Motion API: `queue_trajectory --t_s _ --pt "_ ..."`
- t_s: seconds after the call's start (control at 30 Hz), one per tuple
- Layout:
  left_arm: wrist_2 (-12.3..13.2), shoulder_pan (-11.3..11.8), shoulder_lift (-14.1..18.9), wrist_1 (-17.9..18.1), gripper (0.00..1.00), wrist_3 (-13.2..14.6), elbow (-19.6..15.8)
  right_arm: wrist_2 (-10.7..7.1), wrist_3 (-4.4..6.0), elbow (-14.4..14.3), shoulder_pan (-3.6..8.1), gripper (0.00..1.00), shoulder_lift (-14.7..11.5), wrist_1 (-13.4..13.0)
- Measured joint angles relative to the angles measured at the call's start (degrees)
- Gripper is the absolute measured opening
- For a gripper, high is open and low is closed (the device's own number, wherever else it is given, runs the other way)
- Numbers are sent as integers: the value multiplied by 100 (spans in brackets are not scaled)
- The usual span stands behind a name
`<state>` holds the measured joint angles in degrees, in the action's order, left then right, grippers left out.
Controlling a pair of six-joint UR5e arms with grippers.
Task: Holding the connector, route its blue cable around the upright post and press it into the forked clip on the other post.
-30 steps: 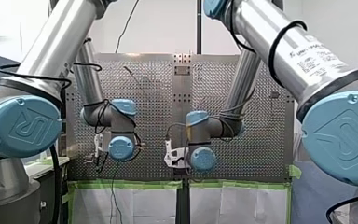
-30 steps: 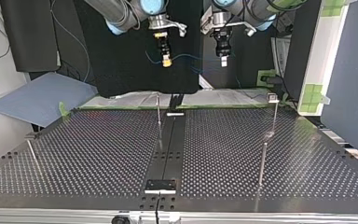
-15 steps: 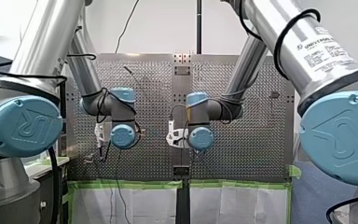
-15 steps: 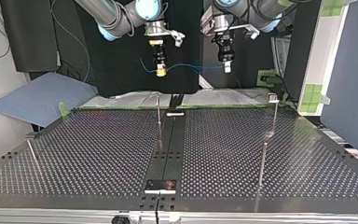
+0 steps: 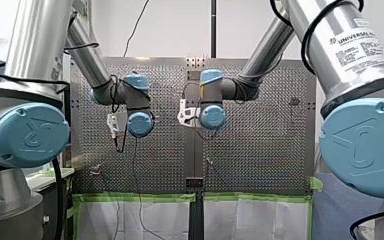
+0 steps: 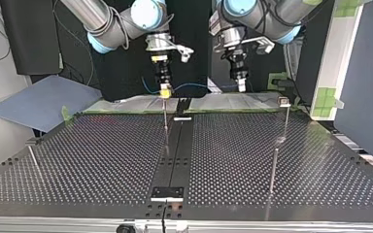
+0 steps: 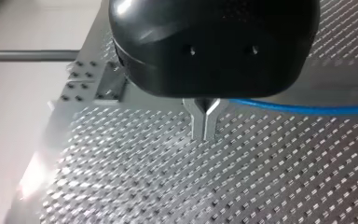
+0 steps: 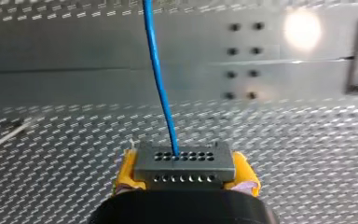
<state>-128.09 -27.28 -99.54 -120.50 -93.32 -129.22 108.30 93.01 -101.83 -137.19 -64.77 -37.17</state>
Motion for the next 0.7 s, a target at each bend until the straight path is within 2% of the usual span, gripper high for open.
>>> queue_trajectory --t_s 0.2,0.4,0.7 --pt "-186 101 285 -282 0 -150 70 -270 -84 313 79 7 -211 358" --pt "-299 226 571 -572 0 -202 239 -425 -122 622 133 7 -232 667" --pt "-300 420 1002 -999 0 -344 634 -665 -217 1084 159 7 -234 1073"
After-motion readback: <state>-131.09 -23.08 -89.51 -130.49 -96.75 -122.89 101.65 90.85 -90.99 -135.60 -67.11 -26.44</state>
